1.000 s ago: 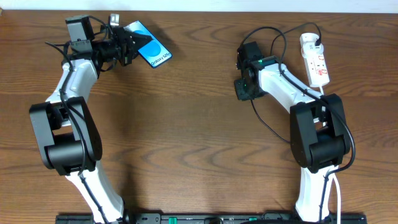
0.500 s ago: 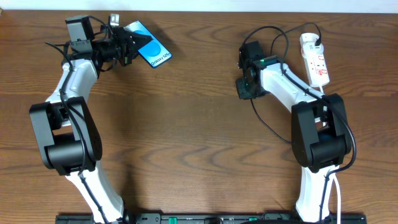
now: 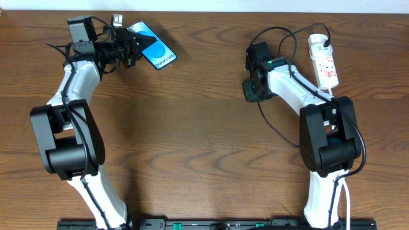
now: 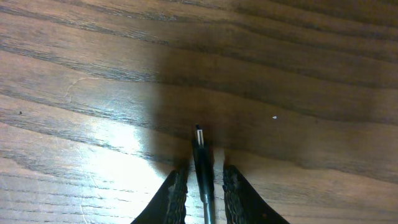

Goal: Plug charger to phone and switch on socket
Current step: 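Close the right gripper on the cable just behind the plug tip, then lift the plug with the right gripper and swing it left toward the phone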

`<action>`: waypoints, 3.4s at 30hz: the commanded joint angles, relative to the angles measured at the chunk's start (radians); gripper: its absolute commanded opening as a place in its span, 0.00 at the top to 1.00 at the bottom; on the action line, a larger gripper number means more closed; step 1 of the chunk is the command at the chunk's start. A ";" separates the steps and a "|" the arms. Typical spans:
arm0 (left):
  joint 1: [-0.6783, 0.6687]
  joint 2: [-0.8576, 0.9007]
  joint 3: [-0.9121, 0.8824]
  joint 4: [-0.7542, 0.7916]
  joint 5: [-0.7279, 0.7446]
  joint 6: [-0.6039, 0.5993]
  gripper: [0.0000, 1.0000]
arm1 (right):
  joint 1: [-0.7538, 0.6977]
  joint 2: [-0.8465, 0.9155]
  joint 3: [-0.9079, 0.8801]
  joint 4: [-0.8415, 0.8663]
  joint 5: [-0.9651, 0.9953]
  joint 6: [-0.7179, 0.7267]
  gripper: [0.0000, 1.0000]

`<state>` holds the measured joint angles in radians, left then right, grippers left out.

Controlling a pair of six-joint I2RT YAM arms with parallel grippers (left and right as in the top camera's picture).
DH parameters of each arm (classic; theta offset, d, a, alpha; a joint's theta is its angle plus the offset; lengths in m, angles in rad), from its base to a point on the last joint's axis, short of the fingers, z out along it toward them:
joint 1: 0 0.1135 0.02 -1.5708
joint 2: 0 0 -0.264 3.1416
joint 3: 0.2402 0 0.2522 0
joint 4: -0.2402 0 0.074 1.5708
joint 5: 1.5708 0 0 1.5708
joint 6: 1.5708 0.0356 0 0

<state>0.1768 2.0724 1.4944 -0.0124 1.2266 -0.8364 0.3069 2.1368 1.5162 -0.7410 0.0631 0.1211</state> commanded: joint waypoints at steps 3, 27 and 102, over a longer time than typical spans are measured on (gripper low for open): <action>0.002 -0.034 0.031 0.004 0.018 0.017 0.93 | -0.006 0.002 -0.008 0.002 -0.005 -0.006 0.81; 0.002 -0.034 0.031 0.004 0.016 0.017 0.92 | -0.006 0.002 -0.008 0.009 -0.018 -0.006 0.86; 0.002 -0.034 0.031 -0.003 0.014 0.017 0.93 | -0.005 0.003 -0.037 0.105 -0.297 0.011 0.99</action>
<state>0.1768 2.0724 1.4944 -0.0193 1.2240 -0.8364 0.3069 2.1334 1.4960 -0.6521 -0.0967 0.1249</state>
